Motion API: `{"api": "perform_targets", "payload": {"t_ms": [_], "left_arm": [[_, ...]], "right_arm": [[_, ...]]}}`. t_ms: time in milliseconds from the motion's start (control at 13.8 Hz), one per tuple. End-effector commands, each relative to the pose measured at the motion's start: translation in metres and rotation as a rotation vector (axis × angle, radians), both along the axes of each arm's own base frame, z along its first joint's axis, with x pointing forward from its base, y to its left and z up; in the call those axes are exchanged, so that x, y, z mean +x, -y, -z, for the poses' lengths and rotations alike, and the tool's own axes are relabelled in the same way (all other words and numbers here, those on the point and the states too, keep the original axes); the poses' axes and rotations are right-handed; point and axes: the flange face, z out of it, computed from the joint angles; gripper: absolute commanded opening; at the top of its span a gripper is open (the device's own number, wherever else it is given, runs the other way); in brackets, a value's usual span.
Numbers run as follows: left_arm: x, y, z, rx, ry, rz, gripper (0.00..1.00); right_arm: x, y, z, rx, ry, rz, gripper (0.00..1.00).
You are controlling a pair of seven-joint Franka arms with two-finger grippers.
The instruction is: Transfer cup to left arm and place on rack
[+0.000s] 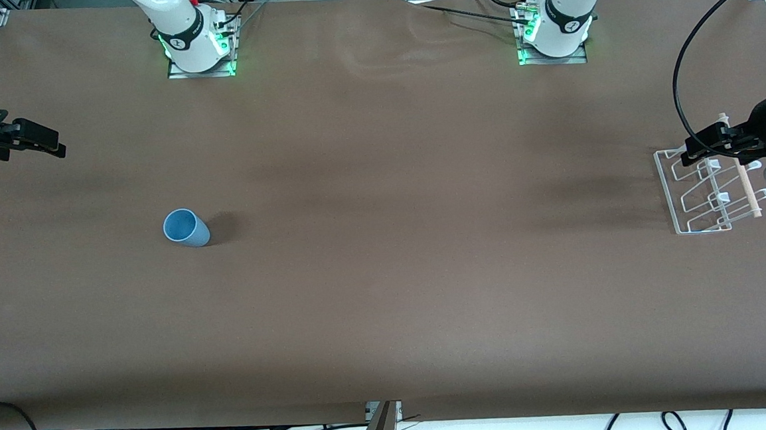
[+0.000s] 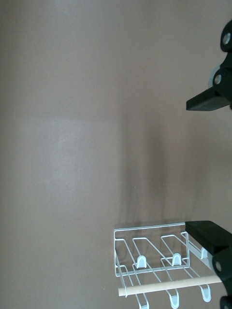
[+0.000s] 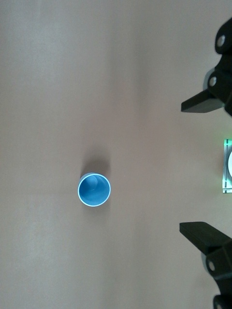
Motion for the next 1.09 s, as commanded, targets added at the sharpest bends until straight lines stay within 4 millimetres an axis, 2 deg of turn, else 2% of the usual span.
{"api": "perform_targets", "payload": {"t_ms": [0,1018], "left_arm": [[0.0026,-0.0004,-0.0058,-0.005,-0.006,-0.014,1.0],[0.0027,0.0007,-0.0058,-0.007,-0.006,-0.012,1.0]], "right_arm": [[-0.002,-0.0053,-0.0009,-0.033,0.009,-0.007,1.0],[-0.003,-0.0054,0.0009,-0.023,-0.005,-0.014,1.0]]}}
